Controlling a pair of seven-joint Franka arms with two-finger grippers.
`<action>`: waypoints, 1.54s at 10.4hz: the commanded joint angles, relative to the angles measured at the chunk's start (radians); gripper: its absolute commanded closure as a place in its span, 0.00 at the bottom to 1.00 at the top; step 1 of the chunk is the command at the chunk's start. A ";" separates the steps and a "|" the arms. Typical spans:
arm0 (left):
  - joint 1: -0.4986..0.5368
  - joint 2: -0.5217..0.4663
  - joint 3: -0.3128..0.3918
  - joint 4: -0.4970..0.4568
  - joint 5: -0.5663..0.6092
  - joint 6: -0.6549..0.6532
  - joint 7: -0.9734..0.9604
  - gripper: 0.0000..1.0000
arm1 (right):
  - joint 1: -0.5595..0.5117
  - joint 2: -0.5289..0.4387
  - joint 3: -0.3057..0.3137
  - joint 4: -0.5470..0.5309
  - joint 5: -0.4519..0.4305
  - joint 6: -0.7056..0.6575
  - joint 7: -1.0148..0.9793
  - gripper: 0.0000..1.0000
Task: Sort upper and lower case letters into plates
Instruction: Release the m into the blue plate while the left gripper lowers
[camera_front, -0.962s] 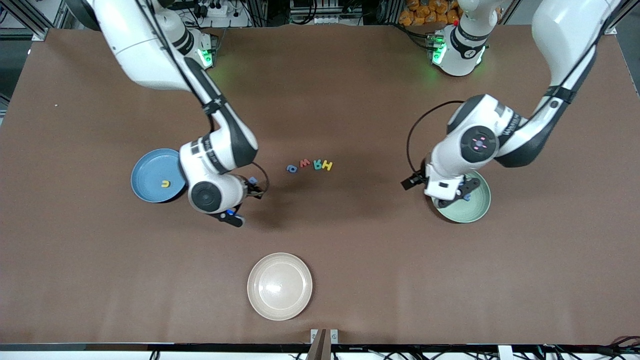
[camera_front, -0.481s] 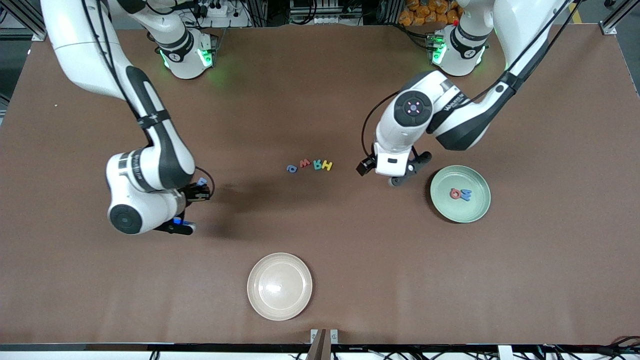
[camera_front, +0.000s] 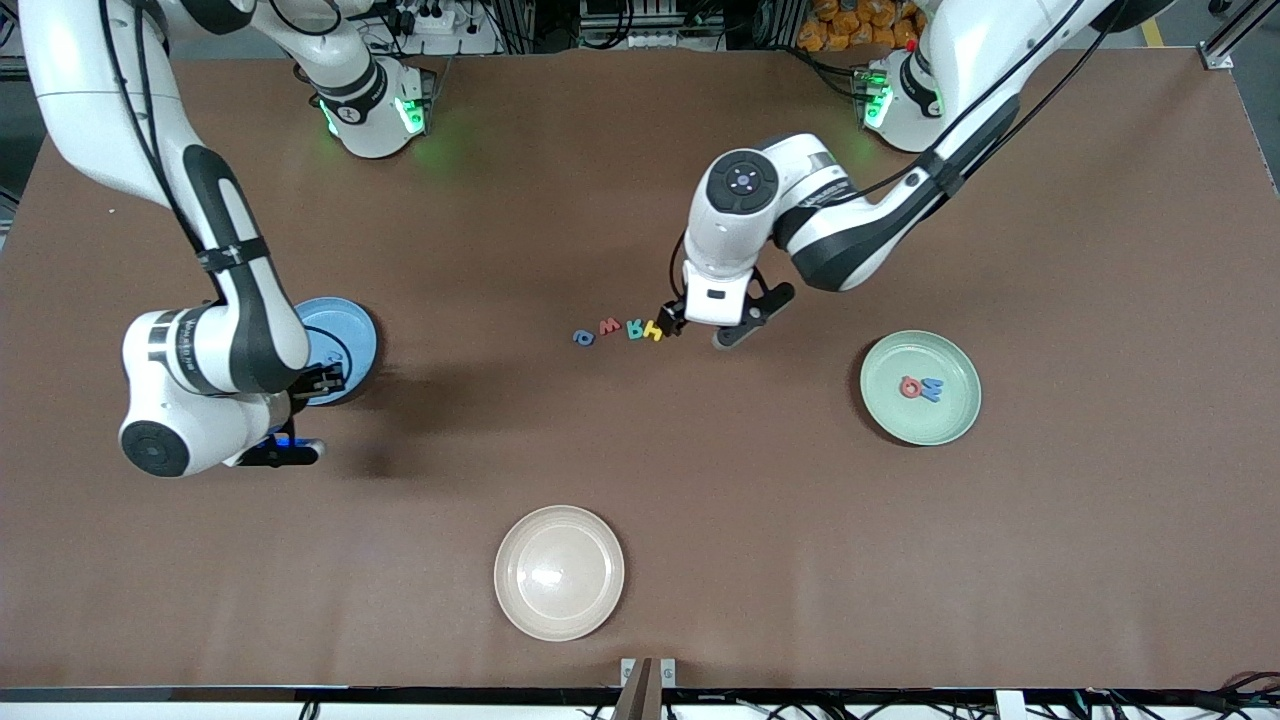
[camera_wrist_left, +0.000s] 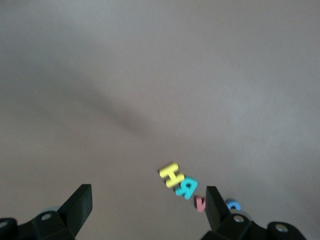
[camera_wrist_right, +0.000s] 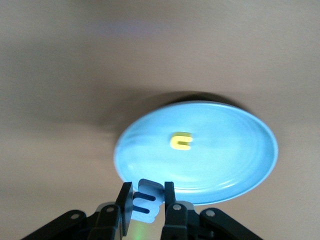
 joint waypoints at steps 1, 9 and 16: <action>-0.146 0.049 0.112 0.020 0.060 0.052 -0.058 0.00 | -0.044 -0.009 0.016 -0.041 -0.019 0.011 -0.040 0.89; -0.344 0.124 0.313 0.044 0.077 0.181 -0.081 0.00 | -0.063 0.007 0.016 -0.064 -0.019 0.042 -0.079 0.10; -0.368 0.181 0.326 0.087 0.079 0.195 -0.078 0.00 | -0.037 0.007 0.021 -0.058 0.039 0.039 0.013 0.06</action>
